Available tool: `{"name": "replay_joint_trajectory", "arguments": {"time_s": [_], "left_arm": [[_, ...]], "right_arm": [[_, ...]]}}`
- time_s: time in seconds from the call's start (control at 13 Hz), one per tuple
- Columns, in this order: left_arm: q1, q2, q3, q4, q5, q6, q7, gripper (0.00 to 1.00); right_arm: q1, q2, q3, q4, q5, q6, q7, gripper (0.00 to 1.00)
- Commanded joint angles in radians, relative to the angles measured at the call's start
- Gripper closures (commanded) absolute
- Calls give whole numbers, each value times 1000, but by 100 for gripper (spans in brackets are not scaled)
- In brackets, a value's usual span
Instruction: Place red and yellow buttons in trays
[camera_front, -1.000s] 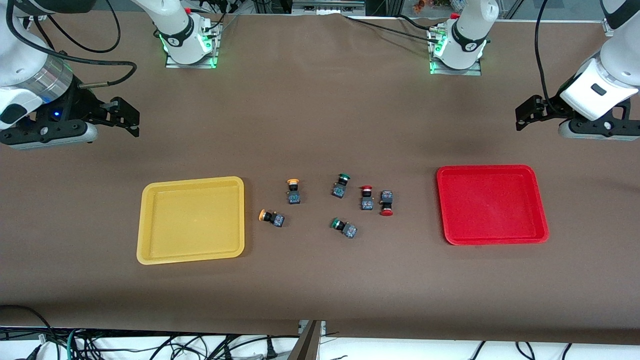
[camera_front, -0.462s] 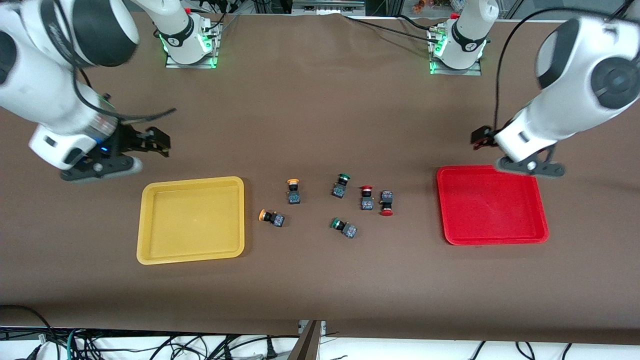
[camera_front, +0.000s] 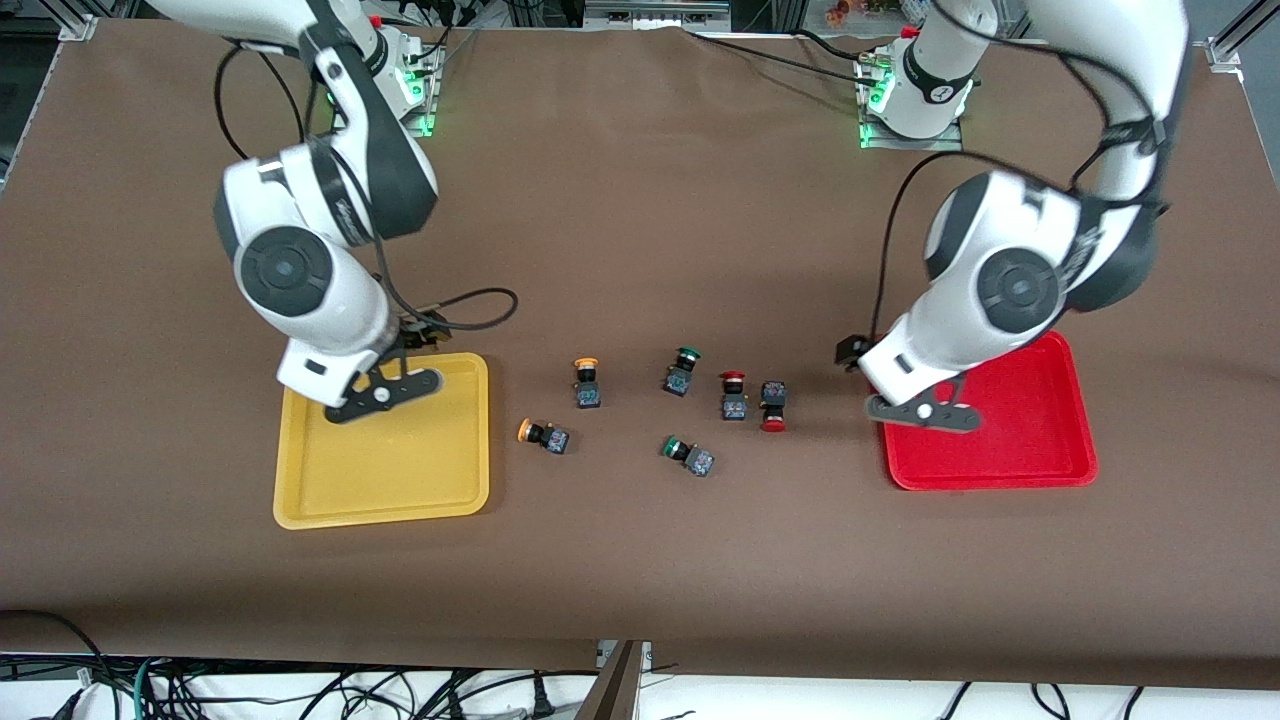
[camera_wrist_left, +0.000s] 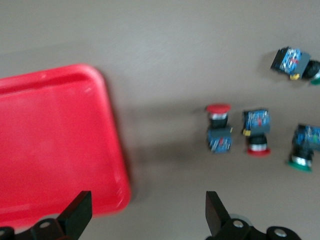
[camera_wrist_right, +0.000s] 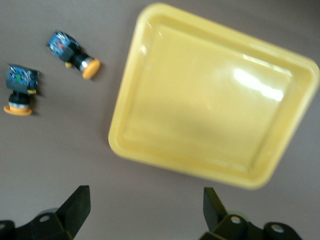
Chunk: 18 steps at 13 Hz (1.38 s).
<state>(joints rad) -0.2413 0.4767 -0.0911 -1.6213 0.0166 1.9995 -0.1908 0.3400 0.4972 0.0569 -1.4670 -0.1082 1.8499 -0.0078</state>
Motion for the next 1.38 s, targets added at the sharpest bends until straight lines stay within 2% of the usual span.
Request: {"name": "replay_joint_trajectory", "arguments": {"time_s": [0.0, 0.15, 0.38, 0.54, 0.69, 0.85, 1.0, 1.15, 1.23, 1.31], "left_arm": [[-41, 115, 7, 34, 14, 100, -15, 0], [-88, 178, 8, 23, 14, 166, -27, 0], [-110, 210, 8, -52, 16, 318, -61, 0], [-119, 224, 7, -75, 16, 380, -62, 0], [-122, 229, 8, -77, 16, 380, -61, 1], [-131, 230, 8, -77, 19, 369, -61, 66], [-142, 230, 7, -74, 19, 367, -52, 96], [-135, 215, 8, -69, 22, 352, -50, 100], [-127, 177, 11, -60, 22, 281, -47, 100], [-106, 122, 22, -49, 26, 187, -45, 100]], "right_arm": [[4, 117, 35, 33, 15, 180, -93, 0], [11, 194, 78, 33, 16, 323, -101, 0], [50, 279, 81, 34, 15, 495, -100, 0], [59, 317, 81, 34, 15, 564, -100, 1], [59, 340, 81, 34, 13, 587, -100, 2], [59, 372, 81, 49, 15, 626, -100, 5], [59, 391, 81, 57, 16, 634, -98, 11], [59, 399, 81, 56, 18, 637, -98, 14], [57, 399, 81, 56, 16, 637, -101, 22], [57, 399, 81, 56, 15, 635, -118, 38]]}}
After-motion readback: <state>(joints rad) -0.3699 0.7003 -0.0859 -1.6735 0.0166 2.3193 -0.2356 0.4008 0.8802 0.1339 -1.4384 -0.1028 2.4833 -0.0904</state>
